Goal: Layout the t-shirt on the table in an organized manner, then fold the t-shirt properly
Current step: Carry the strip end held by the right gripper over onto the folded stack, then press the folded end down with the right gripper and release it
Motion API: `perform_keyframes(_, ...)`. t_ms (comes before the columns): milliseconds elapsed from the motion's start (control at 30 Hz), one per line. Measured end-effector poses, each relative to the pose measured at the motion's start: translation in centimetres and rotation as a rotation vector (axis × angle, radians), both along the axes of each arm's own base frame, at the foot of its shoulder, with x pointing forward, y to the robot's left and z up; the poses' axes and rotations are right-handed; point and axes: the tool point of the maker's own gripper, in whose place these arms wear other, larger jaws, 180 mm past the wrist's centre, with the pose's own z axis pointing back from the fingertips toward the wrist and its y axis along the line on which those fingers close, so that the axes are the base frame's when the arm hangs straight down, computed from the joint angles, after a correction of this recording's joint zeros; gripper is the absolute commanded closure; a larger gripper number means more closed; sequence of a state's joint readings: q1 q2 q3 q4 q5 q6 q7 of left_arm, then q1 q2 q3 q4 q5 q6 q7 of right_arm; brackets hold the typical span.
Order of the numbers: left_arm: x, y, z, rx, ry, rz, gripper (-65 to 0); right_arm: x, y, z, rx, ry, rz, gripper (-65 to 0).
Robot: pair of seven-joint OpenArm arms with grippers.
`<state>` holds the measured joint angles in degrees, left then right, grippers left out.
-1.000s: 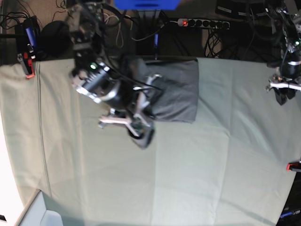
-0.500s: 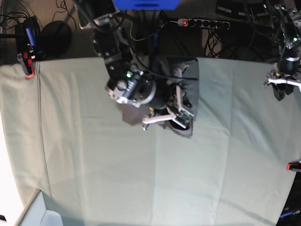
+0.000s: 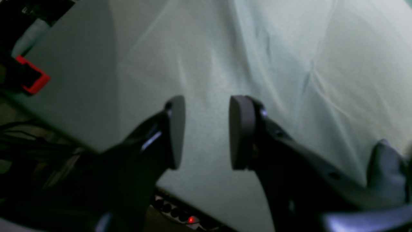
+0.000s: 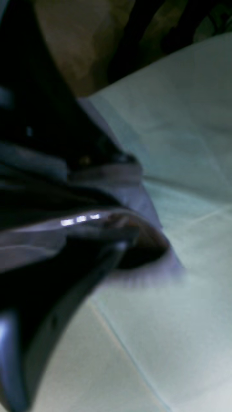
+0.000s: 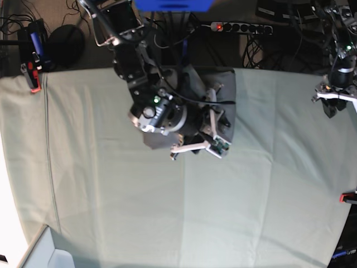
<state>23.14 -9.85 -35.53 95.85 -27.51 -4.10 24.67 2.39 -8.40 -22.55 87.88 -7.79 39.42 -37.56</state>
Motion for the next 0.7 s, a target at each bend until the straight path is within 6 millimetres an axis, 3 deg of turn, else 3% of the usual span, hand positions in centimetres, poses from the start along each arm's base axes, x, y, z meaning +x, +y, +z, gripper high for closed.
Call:
perform_keyframes(67, 0.1, 0.0, 0.0, -0.001, -0.002, 0.000, -22.2, 0.0, -0.2, 1.1, 0.006, -0.032, -0.008, -33.0)
perform_keyframes(200, 0.3, -0.1, 0.2, -0.002, -0.009, 0.000, -22.2, 0.4, -0.8, 5.6, 0.085, -0.140, -0.050, -33.1)
perform_keyframes(333, 0.7, -0.1, 0.4, -0.003, -0.017, -0.001, -22.2, 1.0, -4.5, 7.7, 0.103, -0.197, -0.173, -33.5)
perform_keyframes(400, 0.8, -0.1, 0.4, -0.002, -0.020, -0.001, -22.2, 0.5, -6.6, 6.8, 0.083, -0.173, -0.233, -33.6)
perform_keyframes(467, 0.8, -0.1, 0.4, -0.003, -0.020, 0.000, -22.2, -0.9, -8.1, 4.6, 0.036, -0.114, -0.258, -33.6)
perform_keyframes(567, 0.9, -0.1, 0.5, -0.003, -0.022, -0.001, -22.2, -3.6, -9.1, 2.2, -0.008, -0.042, -0.250, -33.7)
perform_keyframes(700, 1.3, 0.0, 0.8, -0.003, -0.035, 0.000, -22.2, -5.3, -9.0, 1.2, -0.001, 0.002, -0.248, -33.7)
